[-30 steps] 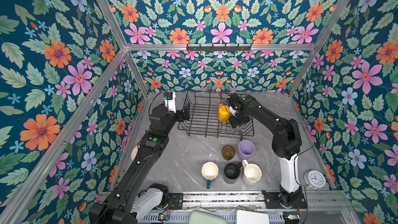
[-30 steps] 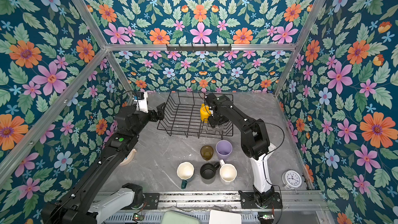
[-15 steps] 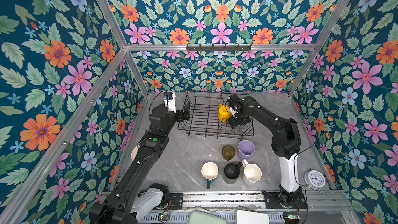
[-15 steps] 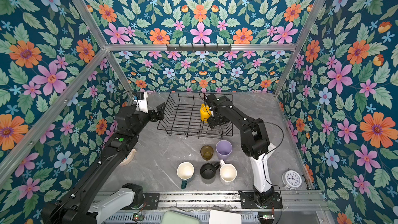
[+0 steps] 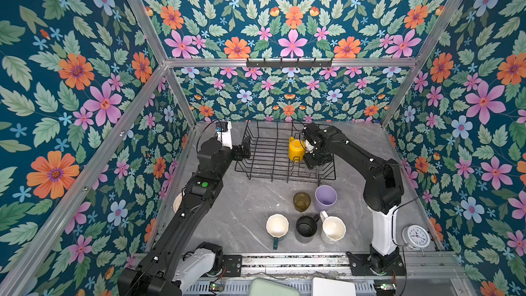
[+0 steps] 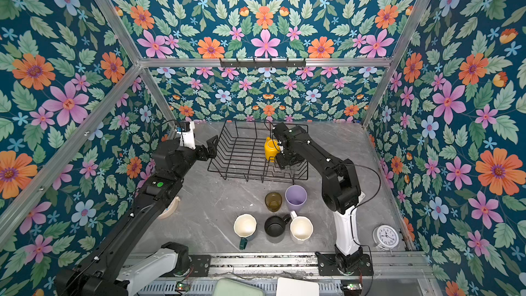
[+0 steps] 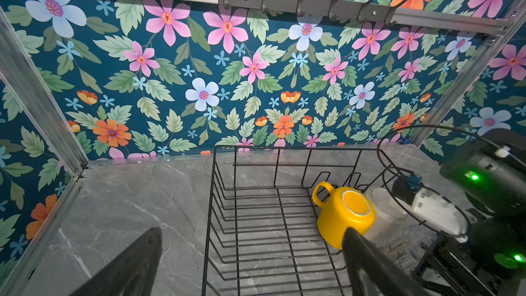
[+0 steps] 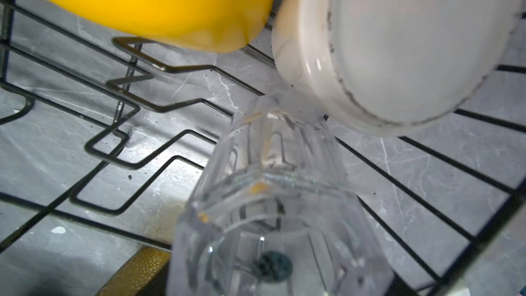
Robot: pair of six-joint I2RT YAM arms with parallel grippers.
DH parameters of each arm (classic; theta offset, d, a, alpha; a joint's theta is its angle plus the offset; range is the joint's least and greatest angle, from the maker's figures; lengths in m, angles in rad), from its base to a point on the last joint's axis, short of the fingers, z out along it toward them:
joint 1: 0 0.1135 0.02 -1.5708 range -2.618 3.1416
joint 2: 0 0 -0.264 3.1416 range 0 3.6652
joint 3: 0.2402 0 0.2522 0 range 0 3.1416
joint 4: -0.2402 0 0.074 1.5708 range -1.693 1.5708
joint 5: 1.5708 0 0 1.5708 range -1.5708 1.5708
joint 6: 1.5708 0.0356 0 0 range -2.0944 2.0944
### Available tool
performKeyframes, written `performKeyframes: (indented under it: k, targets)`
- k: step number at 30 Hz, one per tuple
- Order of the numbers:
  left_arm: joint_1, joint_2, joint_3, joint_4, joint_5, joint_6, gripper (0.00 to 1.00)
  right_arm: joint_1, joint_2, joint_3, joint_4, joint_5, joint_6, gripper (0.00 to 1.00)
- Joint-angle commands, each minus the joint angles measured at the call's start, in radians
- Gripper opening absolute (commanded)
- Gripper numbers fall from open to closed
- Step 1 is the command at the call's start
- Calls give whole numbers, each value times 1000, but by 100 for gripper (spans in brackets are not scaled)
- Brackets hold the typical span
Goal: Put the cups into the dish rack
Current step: 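Lower the clear glass with the right gripper into the rack slot, then open the right gripper and lift it off the clear glass, then reach the left gripper down to the dark green mug while the right arm draws back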
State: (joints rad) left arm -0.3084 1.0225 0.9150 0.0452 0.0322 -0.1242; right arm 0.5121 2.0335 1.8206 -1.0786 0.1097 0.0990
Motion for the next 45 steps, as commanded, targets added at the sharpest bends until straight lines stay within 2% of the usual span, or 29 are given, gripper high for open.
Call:
performKeyframes:
  k: [1, 8, 14, 20, 27, 30, 31, 34, 39, 45]
  targets:
    - [0, -4, 2, 10, -2, 13, 100, 0, -4, 1, 1, 25, 8, 62]
    - [0, 1, 2, 10, 1, 13, 100, 2, -49, 8, -3, 26, 17, 43]
    - [1, 5, 2, 10, 5, 11, 100, 0, -105, -6, -15, 26, 20, 41]
    - [0, 5, 2, 10, 3, 11, 100, 1, -194, -75, 17, -22, 46, 50]
    - [0, 4, 10, -5, 4, 3, 100, -1, -414, -251, 131, -70, 120, 67]
    - [0, -11, 6, -36, 16, -29, 100, -2, -528, -351, 198, -85, 153, 75]
    - [1, -25, -1, -48, 23, -52, 100, -2, -565, -384, 217, -84, 165, 81]
    - [2, -78, -26, -96, 83, -116, 100, -6, -661, -473, 272, -81, 187, 90]
    - [3, -151, -11, -300, 156, -165, 98, -23, -754, -579, 362, -93, 210, 94]
    - [0, -168, 51, -612, 262, -177, 95, -32, -760, -598, 375, -84, 215, 95]
